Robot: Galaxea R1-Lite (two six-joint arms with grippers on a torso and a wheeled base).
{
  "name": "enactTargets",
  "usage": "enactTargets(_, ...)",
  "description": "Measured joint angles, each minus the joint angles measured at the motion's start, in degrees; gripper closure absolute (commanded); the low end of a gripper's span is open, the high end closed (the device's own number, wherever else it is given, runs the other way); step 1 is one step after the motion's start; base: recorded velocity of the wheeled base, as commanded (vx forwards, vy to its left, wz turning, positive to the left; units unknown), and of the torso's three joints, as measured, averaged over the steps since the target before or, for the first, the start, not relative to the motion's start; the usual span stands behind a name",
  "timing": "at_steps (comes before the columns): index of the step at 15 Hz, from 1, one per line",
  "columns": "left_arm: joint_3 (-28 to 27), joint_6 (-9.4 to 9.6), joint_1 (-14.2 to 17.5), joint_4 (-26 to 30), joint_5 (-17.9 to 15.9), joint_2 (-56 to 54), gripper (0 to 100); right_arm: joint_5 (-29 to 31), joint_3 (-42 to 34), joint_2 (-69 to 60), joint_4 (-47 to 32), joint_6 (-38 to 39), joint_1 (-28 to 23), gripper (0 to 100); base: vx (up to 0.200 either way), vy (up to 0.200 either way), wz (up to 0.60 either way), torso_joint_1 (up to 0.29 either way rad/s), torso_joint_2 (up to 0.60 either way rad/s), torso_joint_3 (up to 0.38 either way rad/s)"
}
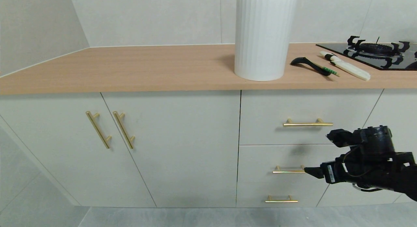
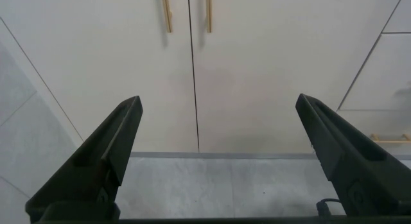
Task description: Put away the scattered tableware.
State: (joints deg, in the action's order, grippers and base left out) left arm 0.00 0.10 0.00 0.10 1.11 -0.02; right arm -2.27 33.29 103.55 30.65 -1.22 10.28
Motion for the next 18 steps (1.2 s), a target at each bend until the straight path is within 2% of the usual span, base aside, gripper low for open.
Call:
enactTargets(10,0.0,0.0,0.0,0.0,0.01,0.0,0,7.16,2.6,24.08,26.42,0.49,2.34,0,0.0,0.0,0.0,0.0,0.0,0.0)
enactTargets(14,0.0,0.0,0.0,0.0,0.01,0.0,0,10.07,5.02,27.76,27.76,4.23,2.39,0,0.0,0.0,0.0,0.0,0.0,0.0)
enactTargets(18,0.0,0.0,0.0,0.0,0.0,0.0,0,11.51,6.56,30.16,28.2,4.55,2.36,0,0.0,0.0,0.0,0.0,0.0,0.0)
